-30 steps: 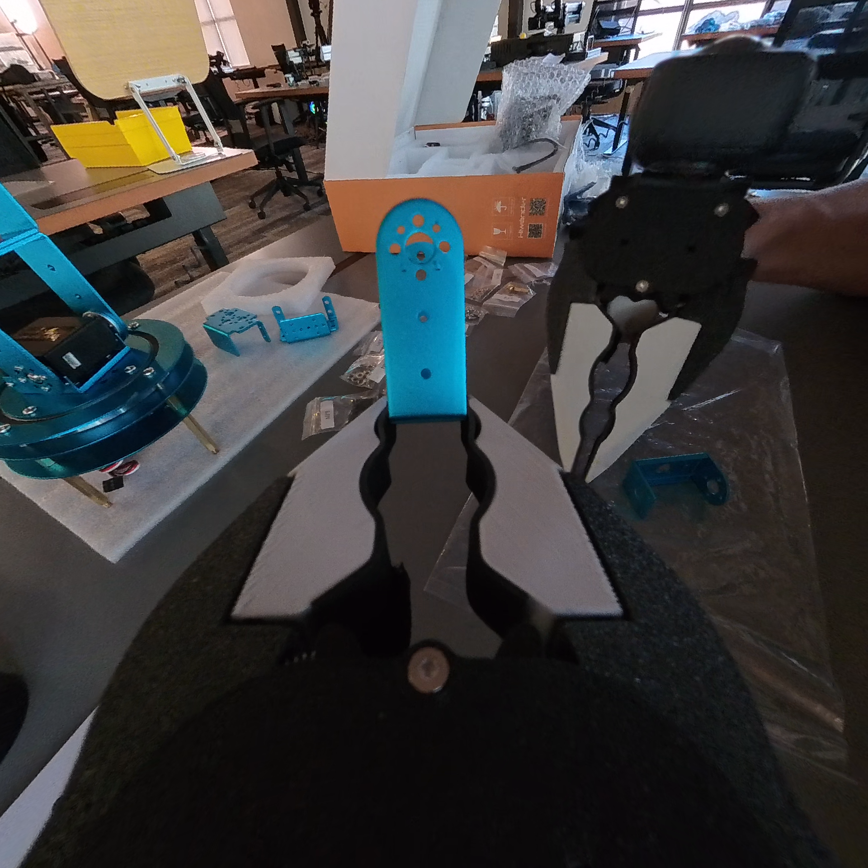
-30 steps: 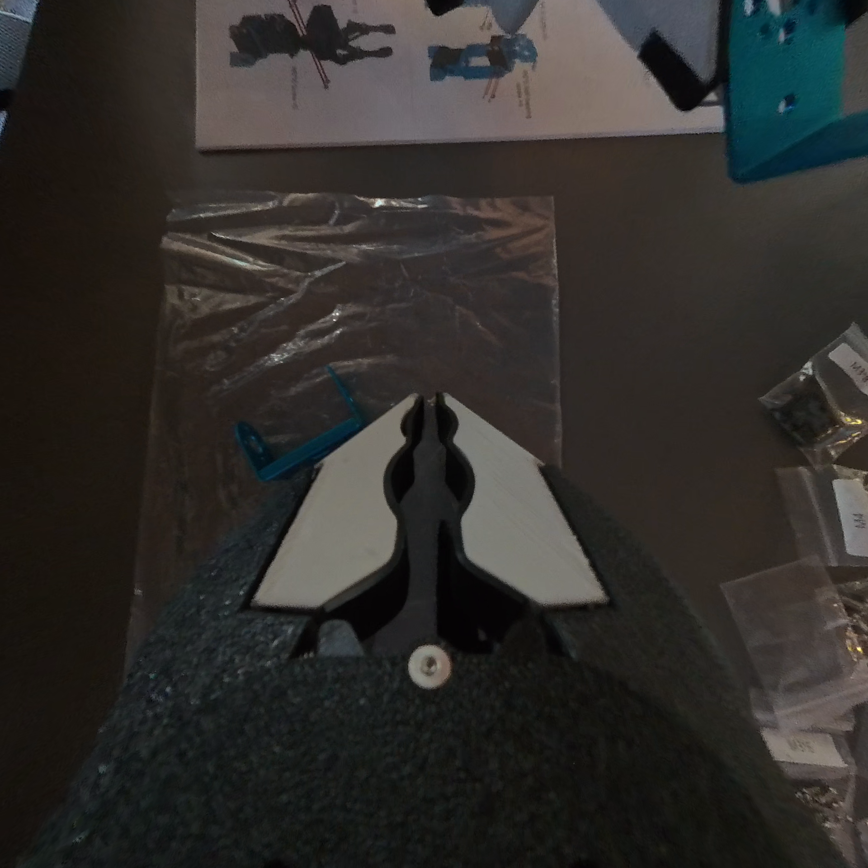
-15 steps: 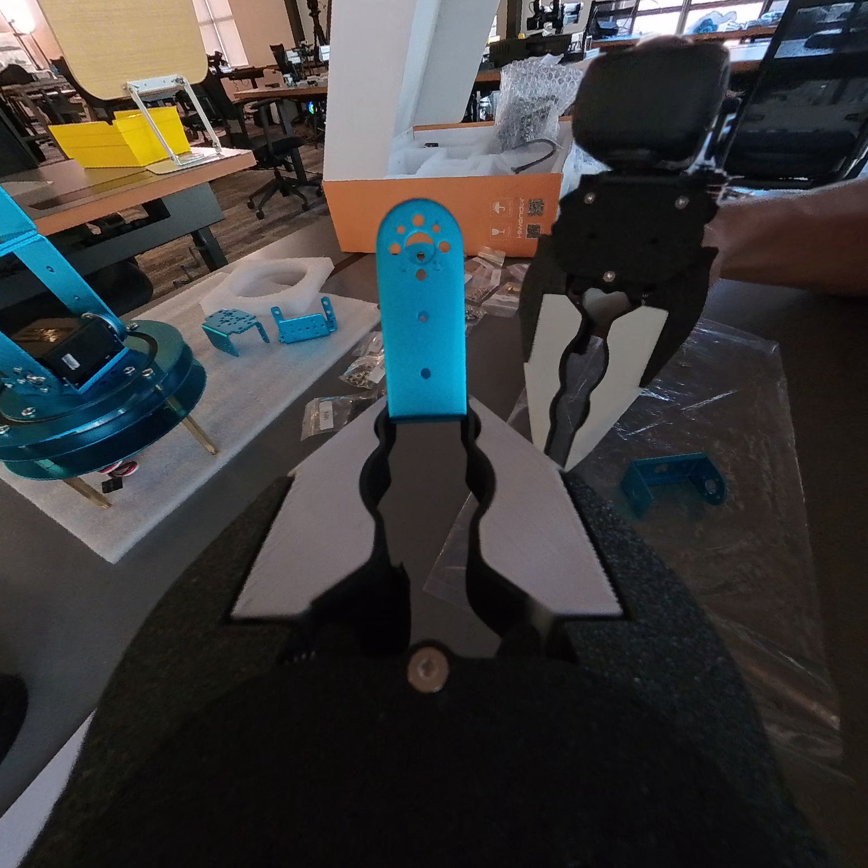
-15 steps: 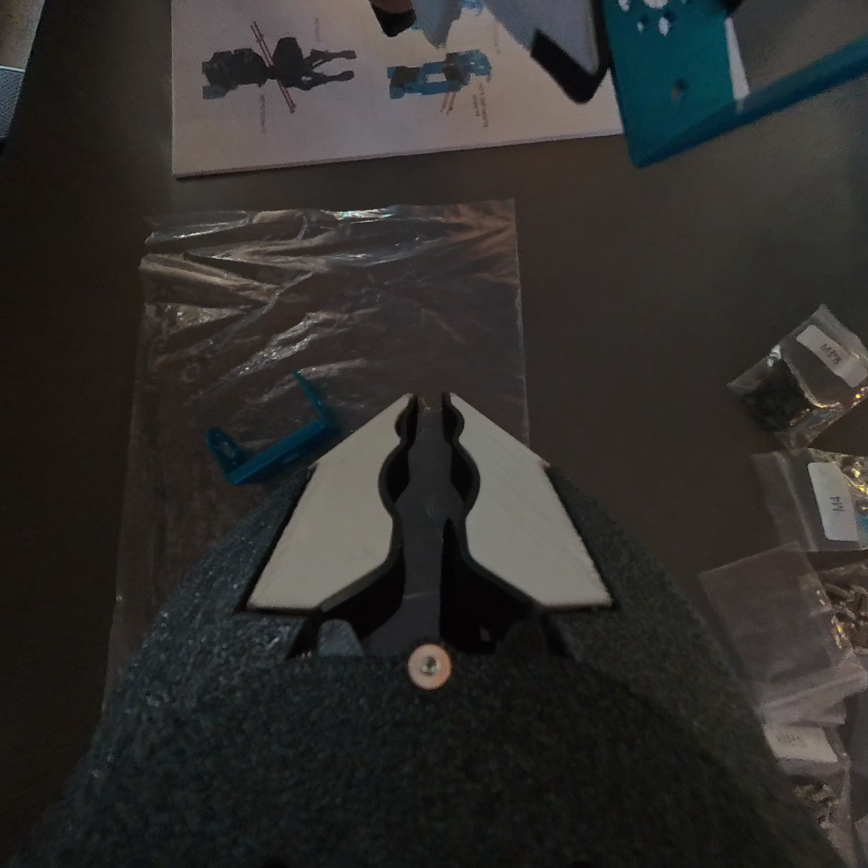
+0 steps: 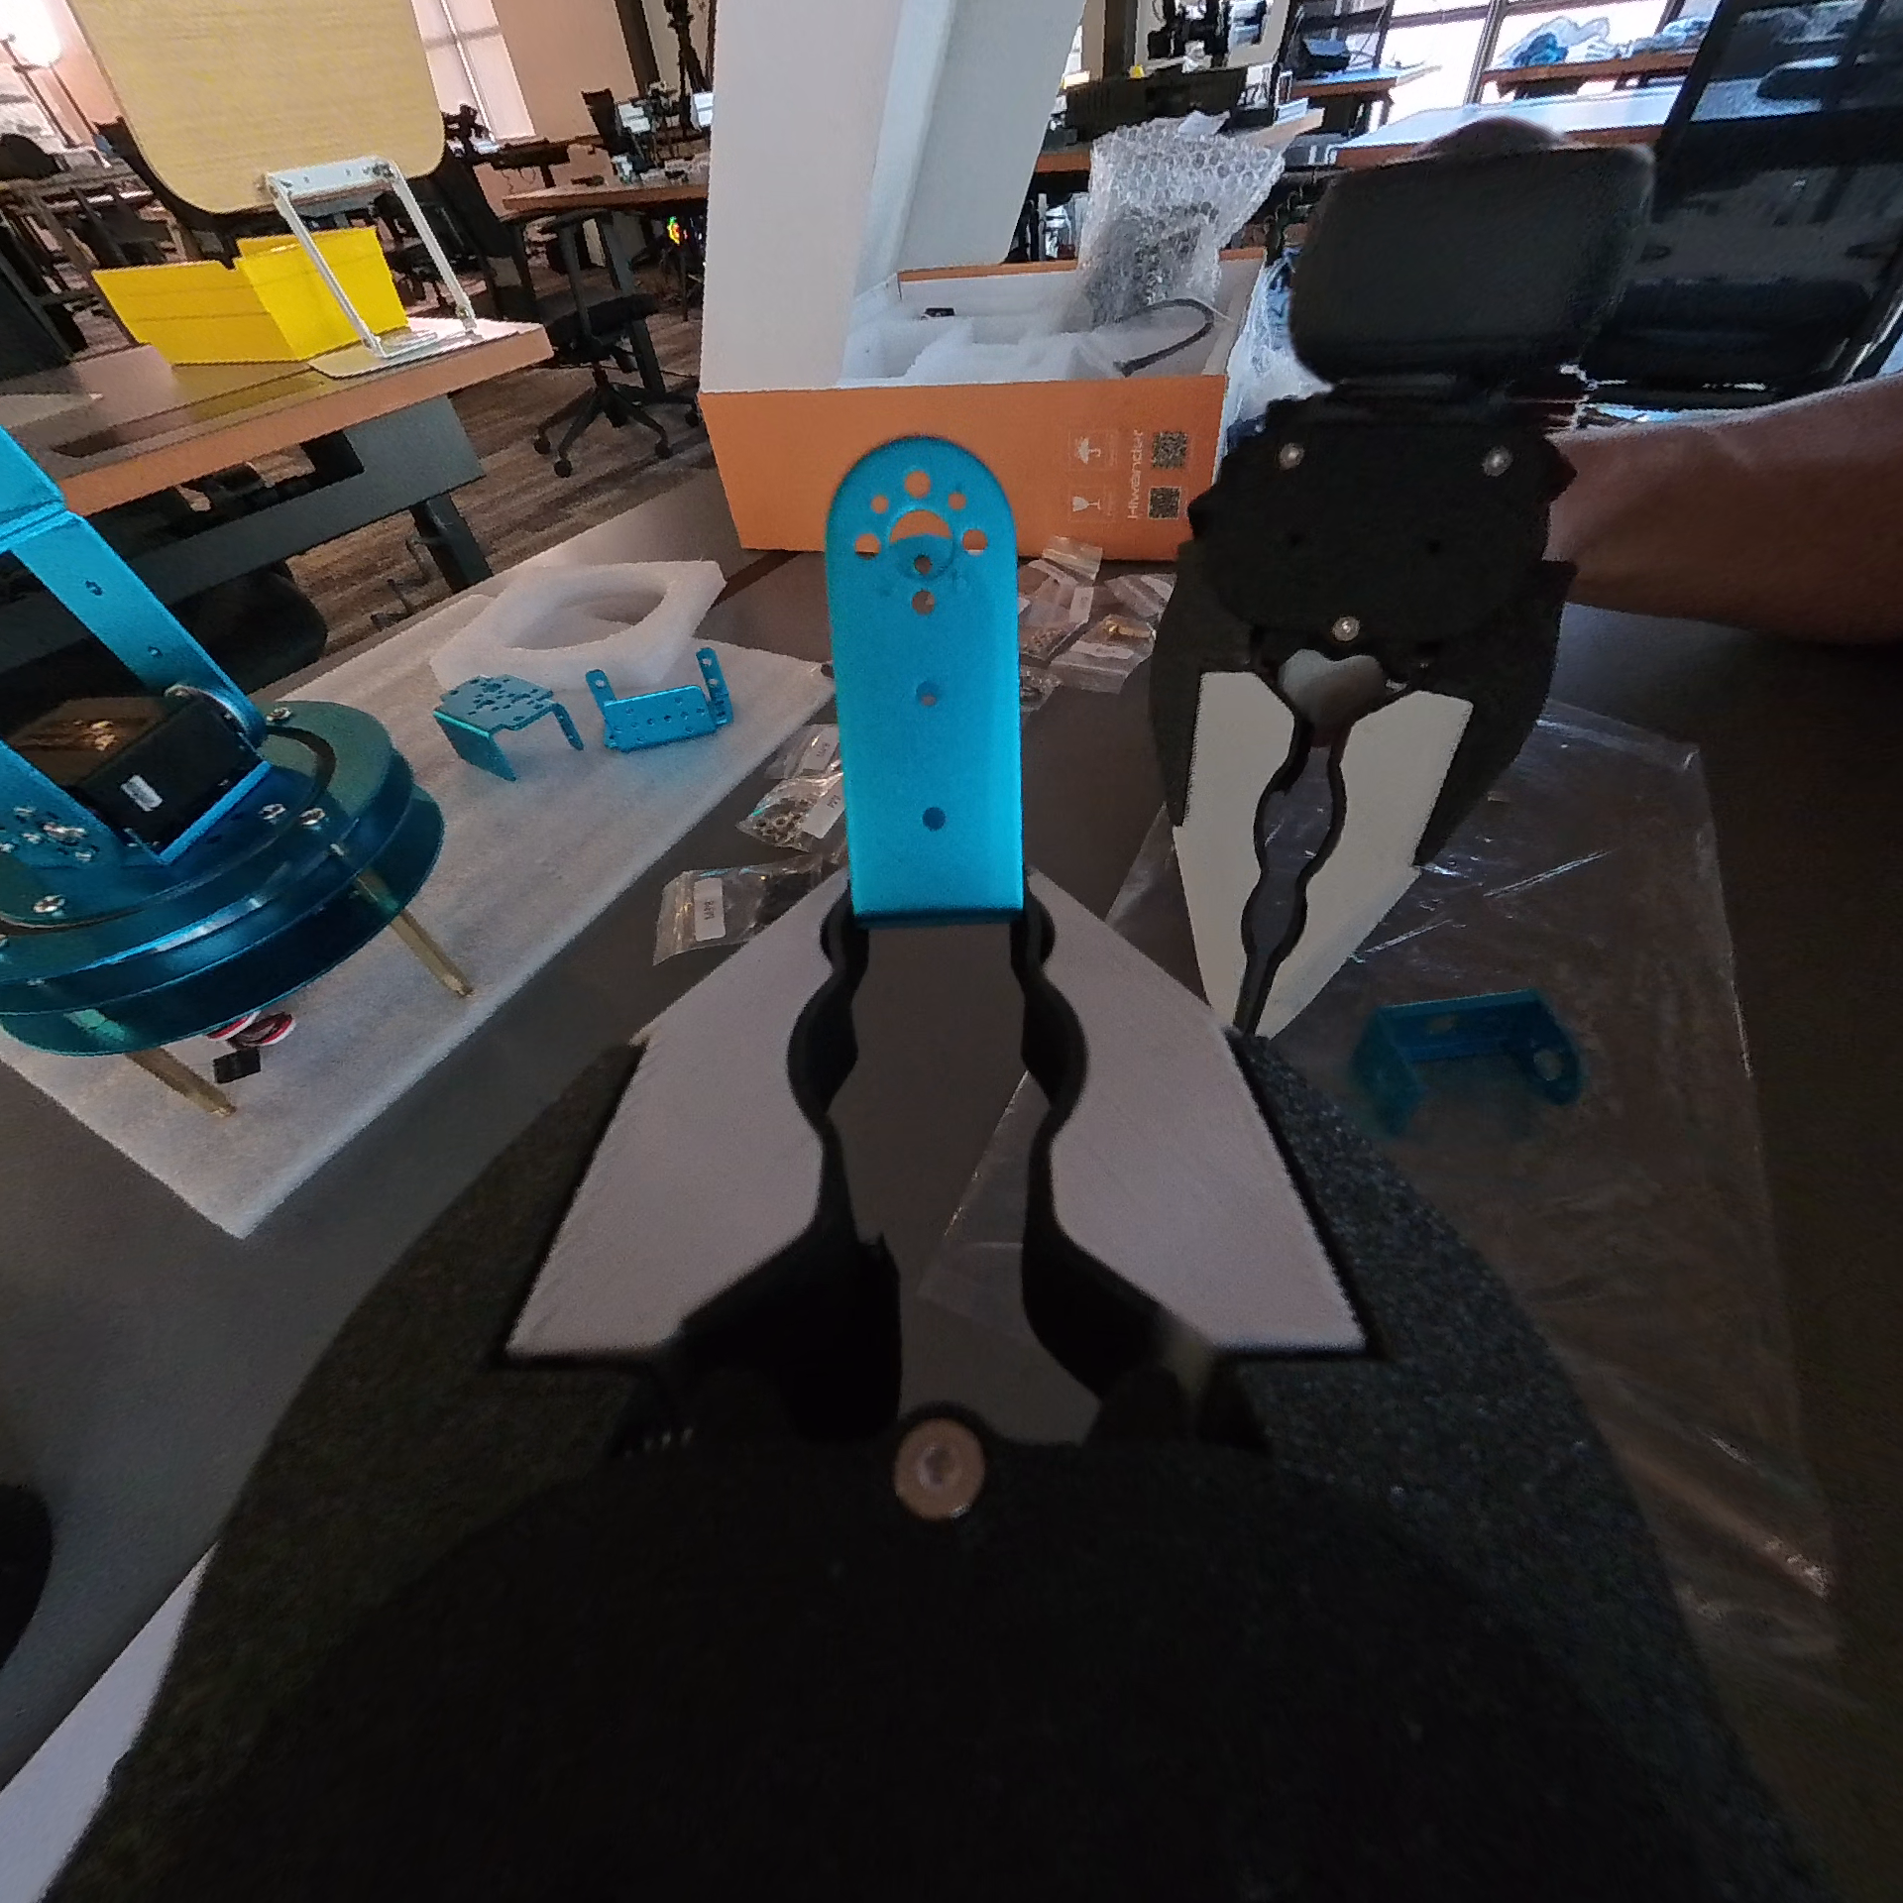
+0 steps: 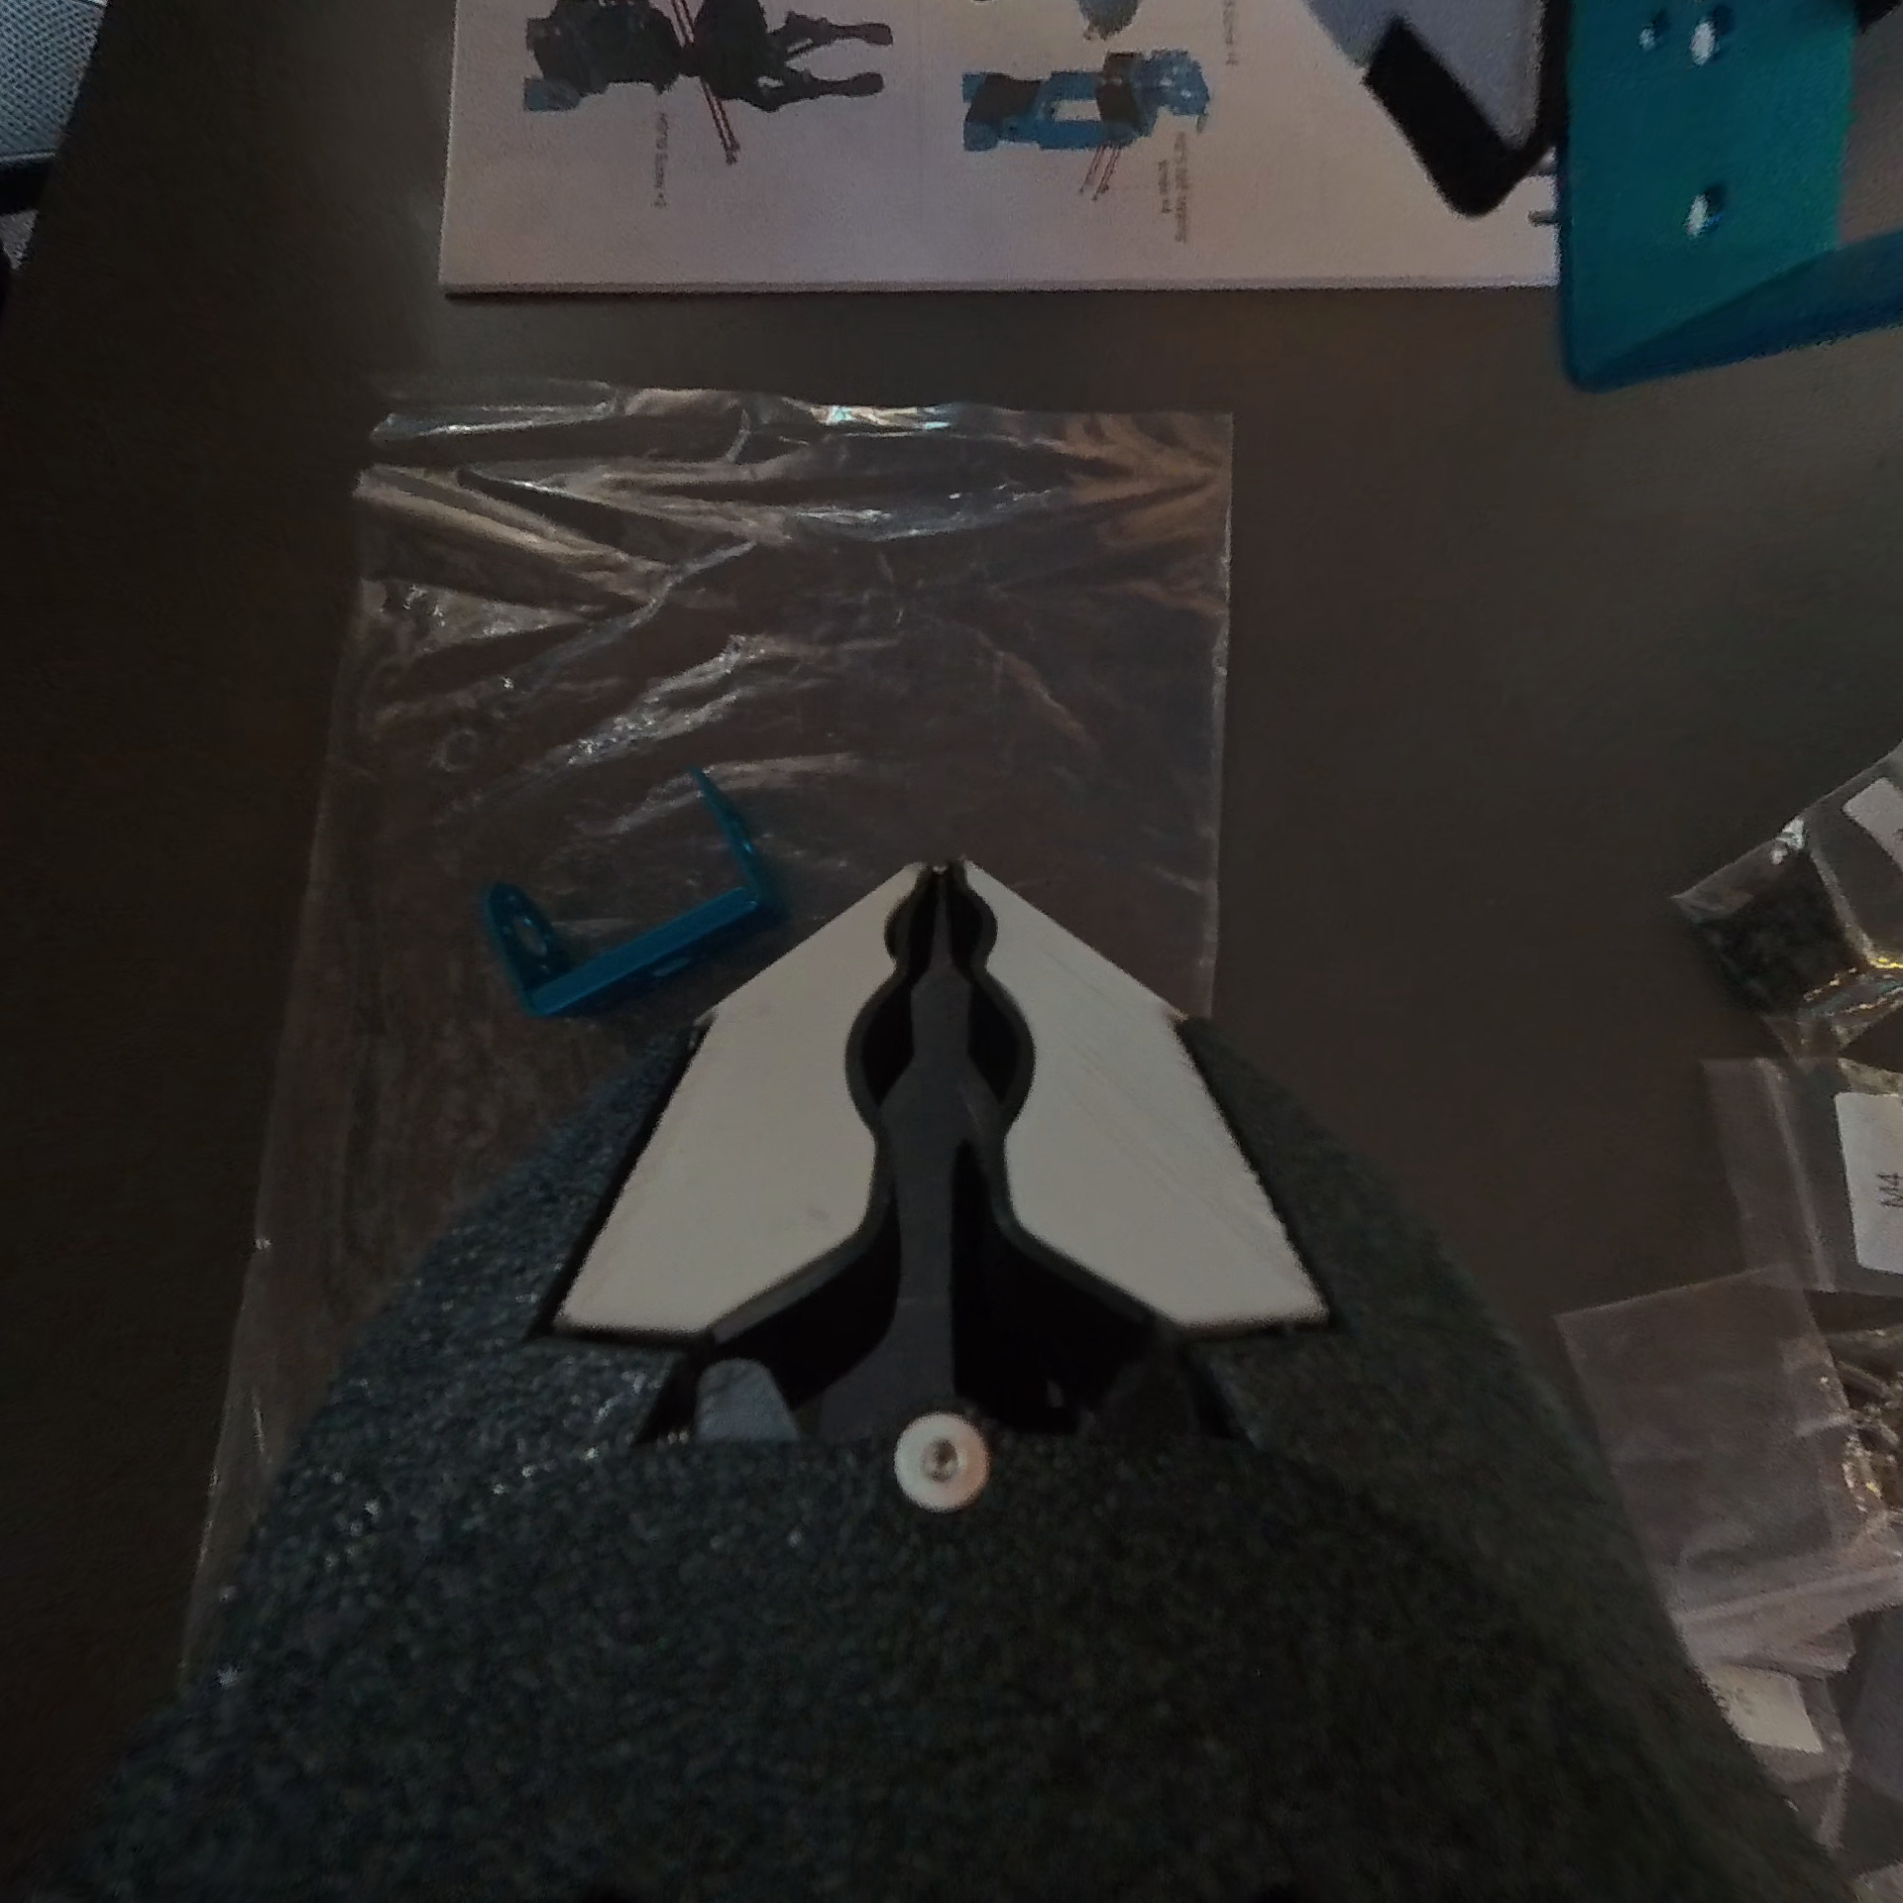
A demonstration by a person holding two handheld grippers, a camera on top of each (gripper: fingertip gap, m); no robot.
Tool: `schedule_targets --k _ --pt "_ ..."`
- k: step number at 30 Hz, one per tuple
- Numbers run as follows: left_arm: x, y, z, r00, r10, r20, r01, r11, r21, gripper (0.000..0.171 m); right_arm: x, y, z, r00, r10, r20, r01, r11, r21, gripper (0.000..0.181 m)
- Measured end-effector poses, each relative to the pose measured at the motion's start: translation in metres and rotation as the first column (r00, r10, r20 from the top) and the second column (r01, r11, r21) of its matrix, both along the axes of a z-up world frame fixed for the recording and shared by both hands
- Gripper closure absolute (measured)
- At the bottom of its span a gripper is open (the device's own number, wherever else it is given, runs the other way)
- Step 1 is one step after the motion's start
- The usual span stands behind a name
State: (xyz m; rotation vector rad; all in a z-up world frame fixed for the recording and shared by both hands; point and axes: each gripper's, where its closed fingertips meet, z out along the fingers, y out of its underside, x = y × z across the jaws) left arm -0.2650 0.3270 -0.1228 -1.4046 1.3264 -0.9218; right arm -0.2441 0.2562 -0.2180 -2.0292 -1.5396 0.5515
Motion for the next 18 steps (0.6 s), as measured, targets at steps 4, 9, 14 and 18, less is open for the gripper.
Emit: schedule_targets --k 4,9,14,18 --pt "-0.0001 0.0004 0.0 1.0 0.001 0.0 -0.001 1.0 -0.002 0.145 -0.0022 -0.0014 0.0009 1.0 -0.007 -0.005 0.006 1.0 -0.015 0.174" --pt "-0.0001 0.0002 -0.0001 1.0 0.0 0.0 0.0 1.0 -0.003 0.145 -0.0034 0.0017 0.0002 0.999 -0.036 0.005 0.036 0.999 -0.009 0.173" --pt "-0.0002 0.0001 0.0002 1.0 -0.002 0.001 0.002 1.0 -0.006 0.145 -0.0021 0.0022 -0.0004 0.999 -0.046 -0.002 0.046 0.999 -0.023 0.172" --pt "-0.0001 0.0002 0.0002 1.0 -0.002 0.001 0.002 1.0 -0.007 0.145 0.0002 0.0034 -0.0001 0.998 -0.055 0.007 0.055 0.998 -0.013 0.176"
